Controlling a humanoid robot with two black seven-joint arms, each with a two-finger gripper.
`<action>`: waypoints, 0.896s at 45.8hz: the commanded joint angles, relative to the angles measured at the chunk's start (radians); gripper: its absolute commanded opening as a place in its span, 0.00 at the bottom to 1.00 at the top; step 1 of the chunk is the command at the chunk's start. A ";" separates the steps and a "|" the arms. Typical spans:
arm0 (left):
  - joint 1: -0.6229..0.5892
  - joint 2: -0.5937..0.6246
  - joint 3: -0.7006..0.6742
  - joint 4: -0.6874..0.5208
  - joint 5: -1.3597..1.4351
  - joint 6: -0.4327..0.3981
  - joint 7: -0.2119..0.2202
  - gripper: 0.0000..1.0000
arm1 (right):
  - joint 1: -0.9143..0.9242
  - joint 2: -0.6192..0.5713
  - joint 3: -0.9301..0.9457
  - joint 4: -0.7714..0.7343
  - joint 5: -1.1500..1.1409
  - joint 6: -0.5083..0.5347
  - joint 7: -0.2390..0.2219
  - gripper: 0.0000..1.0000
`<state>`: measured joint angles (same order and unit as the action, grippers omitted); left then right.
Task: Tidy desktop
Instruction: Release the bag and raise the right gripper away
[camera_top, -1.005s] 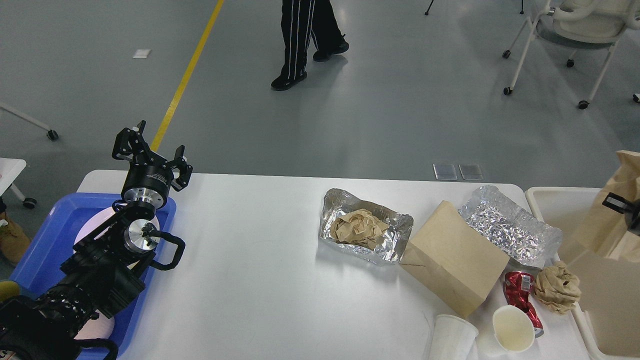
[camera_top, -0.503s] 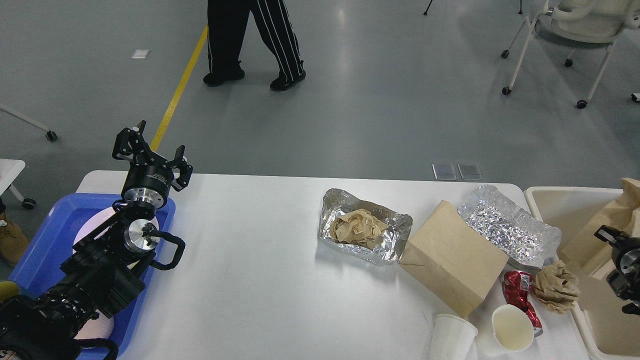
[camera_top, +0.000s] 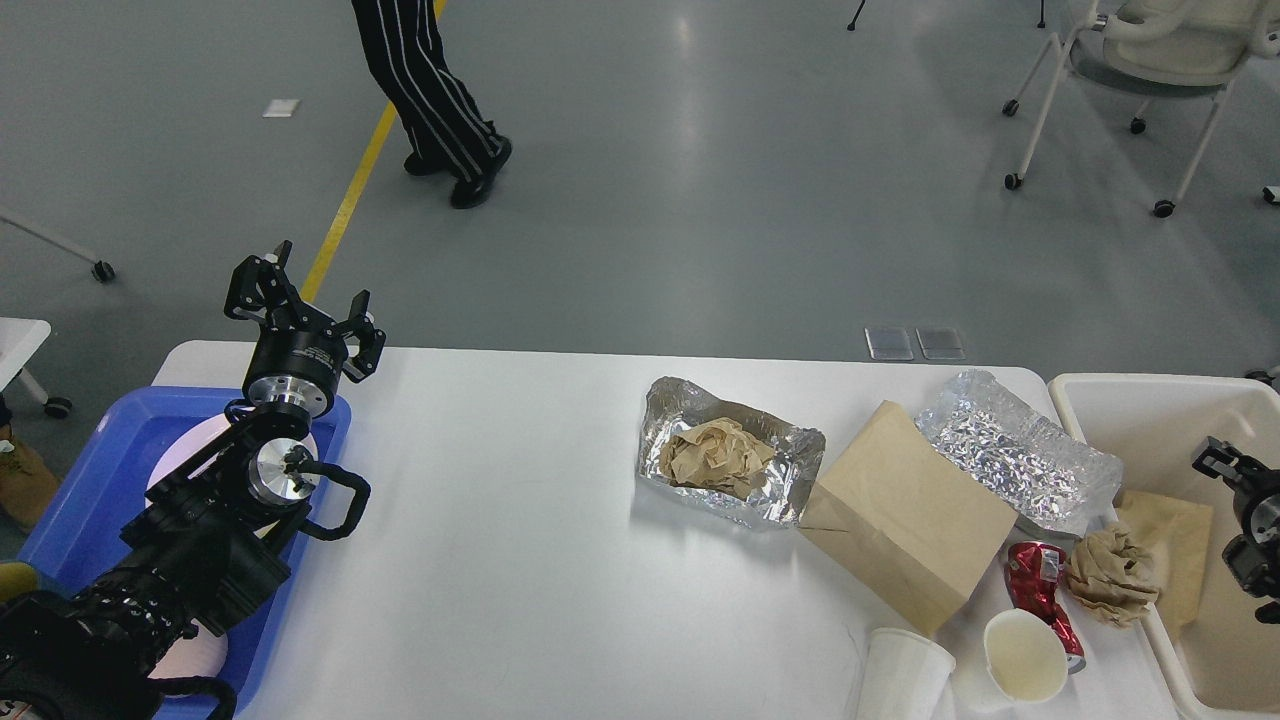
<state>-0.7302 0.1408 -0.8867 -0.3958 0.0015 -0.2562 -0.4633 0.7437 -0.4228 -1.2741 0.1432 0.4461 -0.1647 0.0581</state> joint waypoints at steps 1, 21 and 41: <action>0.000 0.000 0.000 0.000 0.000 0.000 0.000 0.97 | 0.049 -0.001 0.004 0.001 0.002 0.022 0.000 1.00; 0.000 0.000 0.000 0.000 0.000 0.000 0.000 0.97 | 0.578 0.053 0.081 0.010 -0.003 0.733 0.016 1.00; 0.000 0.000 0.000 0.000 0.000 0.000 0.000 0.97 | 1.190 0.202 0.091 0.640 -0.239 1.005 0.016 1.00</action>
<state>-0.7302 0.1413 -0.8866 -0.3958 0.0015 -0.2562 -0.4633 1.7122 -0.2282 -1.1937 0.4117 0.3142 0.8649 0.0723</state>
